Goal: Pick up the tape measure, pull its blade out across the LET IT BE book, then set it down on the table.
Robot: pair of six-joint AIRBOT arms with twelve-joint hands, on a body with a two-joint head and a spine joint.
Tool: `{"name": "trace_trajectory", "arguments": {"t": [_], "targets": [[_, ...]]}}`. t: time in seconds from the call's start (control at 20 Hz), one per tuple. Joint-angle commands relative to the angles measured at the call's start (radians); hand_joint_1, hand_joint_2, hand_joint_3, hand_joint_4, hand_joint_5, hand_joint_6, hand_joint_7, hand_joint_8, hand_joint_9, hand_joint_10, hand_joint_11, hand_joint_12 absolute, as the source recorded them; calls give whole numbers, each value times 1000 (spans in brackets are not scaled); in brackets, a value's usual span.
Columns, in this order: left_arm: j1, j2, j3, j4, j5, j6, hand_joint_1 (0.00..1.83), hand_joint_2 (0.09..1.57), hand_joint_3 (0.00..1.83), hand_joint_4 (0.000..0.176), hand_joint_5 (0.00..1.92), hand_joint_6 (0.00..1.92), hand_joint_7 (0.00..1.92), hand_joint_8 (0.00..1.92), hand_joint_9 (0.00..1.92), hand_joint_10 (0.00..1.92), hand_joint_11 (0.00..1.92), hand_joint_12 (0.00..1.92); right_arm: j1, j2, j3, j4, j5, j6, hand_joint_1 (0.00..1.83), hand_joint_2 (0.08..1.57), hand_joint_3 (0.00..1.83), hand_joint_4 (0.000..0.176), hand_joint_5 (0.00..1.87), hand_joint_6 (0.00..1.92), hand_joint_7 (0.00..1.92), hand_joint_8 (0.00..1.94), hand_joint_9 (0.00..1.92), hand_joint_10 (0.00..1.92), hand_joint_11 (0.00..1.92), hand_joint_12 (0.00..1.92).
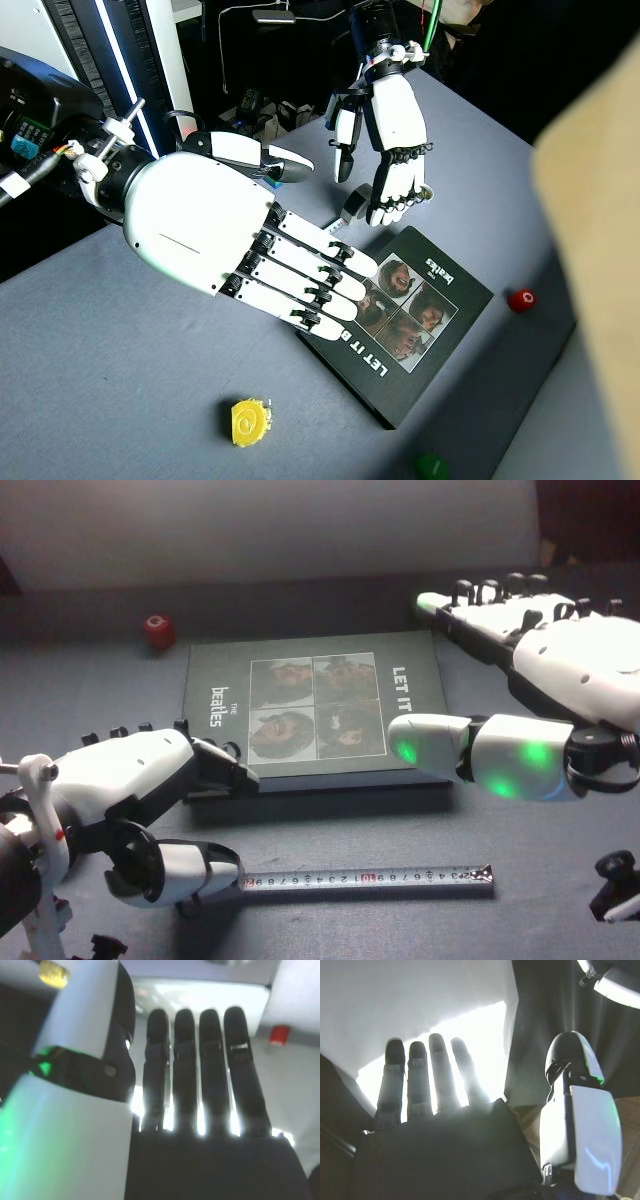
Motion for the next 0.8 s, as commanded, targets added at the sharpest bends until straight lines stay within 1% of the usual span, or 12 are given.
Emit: {"name": "trace_trajectory", "arguments": {"t": [0.0,0.4,0.45,0.55,0.65,0.75], "targets": [[-3,-3,3,63,64,-4,1190,1052,0,0,659,3,577,1,541,3,348,616,7,1,0,-59,76,10,58,1069,1,0,33,1,94,1,8,6,0,220],[27,-13,39,82,74,-7,1211,1053,0,0,667,4,609,11,555,6,343,607,3,-9,2,-85,83,33,57,1073,2,0,28,0,90,0,6,3,0,172],[40,-17,42,90,75,-27,1213,1050,0,0,674,7,619,14,555,6,349,608,3,-9,2,-87,84,36,57,1074,2,0,28,0,89,0,6,3,0,167],[77,-27,46,106,81,-118,1217,1045,0,0,679,4,627,8,559,4,356,605,2,-9,2,-93,85,42,51,1077,3,0,28,0,90,0,7,2,0,164],[93,-35,49,114,82,-152,1216,1045,0,0,674,1,628,6,559,2,358,603,2,-10,3,-95,85,44,48,1078,3,0,20,0,82,0,4,1,0,162],[93,-38,52,121,83,-164,1215,1046,0,0,670,0,620,1,559,2,356,601,1,-10,3,-97,85,46,47,1079,4,0,18,0,80,0,3,1,0,162]]}}
